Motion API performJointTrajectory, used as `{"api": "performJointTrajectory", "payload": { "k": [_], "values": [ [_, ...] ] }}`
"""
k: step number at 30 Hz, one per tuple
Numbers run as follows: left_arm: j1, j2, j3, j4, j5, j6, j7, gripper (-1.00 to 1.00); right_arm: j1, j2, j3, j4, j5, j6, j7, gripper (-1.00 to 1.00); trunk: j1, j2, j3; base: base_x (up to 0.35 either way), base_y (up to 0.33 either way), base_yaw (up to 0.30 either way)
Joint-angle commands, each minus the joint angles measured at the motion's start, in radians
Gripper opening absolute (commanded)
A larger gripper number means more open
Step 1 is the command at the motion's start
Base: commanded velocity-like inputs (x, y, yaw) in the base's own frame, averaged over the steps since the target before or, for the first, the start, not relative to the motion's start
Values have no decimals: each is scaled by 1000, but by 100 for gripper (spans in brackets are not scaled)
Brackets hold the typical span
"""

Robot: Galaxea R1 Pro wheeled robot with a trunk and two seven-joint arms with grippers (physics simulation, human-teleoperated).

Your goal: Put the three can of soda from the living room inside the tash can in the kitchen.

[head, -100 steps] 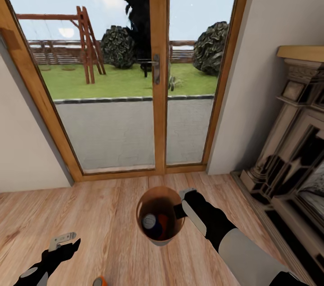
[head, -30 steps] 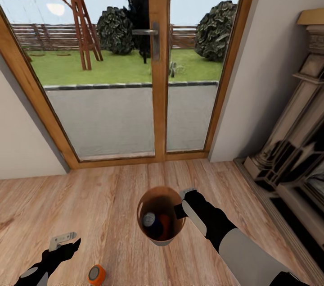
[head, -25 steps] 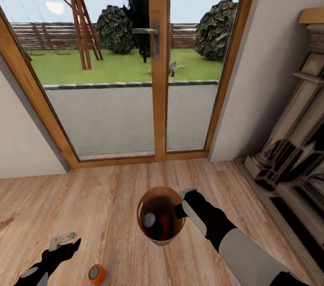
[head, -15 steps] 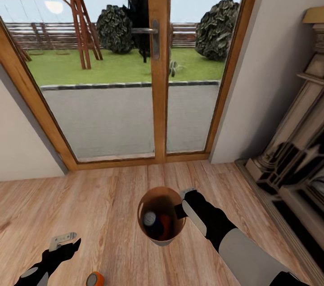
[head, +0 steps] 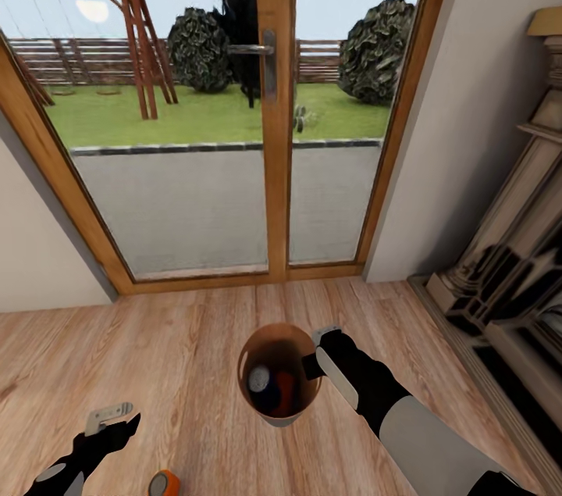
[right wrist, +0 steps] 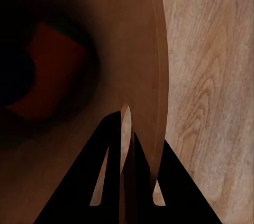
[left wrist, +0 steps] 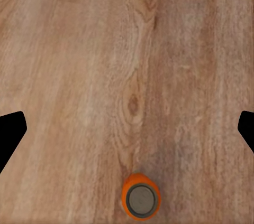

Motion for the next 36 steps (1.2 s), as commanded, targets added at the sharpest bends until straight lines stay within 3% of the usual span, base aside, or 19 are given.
{"api": "performJointTrajectory", "payload": {
  "k": [1, 36],
  "values": [
    [0, 0, 0, 0, 0, 0, 0, 100, -1, 0, -1, -1, -14, -4, 5, -100, 4, -7, -4, 0, 0, 0],
    [0, -2, 0, 0, 0, 0, 0, 100, -1, -1, -4, -37, -14, -4, 3, -100, 138, -252, -167, 0, 0, 0]
  ]
}}
